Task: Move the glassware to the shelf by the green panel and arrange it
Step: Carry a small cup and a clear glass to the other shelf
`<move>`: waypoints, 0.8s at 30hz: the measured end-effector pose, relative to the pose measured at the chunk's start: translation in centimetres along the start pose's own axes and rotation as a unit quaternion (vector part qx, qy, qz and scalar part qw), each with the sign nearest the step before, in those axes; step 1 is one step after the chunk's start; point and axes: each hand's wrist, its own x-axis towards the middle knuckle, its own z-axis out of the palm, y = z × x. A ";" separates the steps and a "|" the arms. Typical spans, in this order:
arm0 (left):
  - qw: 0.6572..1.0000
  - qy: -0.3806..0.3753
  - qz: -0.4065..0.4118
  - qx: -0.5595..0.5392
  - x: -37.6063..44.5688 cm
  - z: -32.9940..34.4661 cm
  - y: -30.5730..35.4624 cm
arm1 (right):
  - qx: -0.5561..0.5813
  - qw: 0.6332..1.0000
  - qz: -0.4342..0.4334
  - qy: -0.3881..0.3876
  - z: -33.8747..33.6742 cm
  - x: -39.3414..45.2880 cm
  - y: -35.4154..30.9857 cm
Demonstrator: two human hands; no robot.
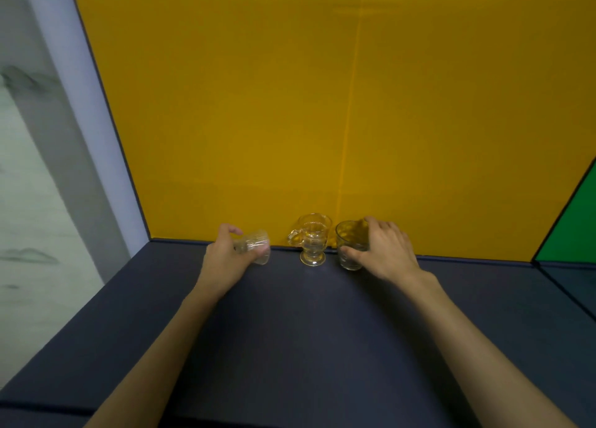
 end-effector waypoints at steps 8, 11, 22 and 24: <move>0.938 -0.025 -0.015 -0.344 -1.7 -0.4 2.6 | 0.019 1.000 0.010 0.004 0.5 0.3 -0.7; 0.950 -0.044 0.013 -0.309 -2.2 -0.9 3.1 | 0.037 0.999 0.008 0.006 0.4 -0.4 -1.0; 0.941 -0.108 0.035 -0.319 -3.4 1.6 4.6 | 0.197 0.978 0.060 -0.027 -1.3 -4.8 -1.8; 0.939 -0.131 0.045 -0.315 -3.6 2.4 5.1 | 0.243 0.966 0.088 -0.019 -1.8 -5.7 -1.2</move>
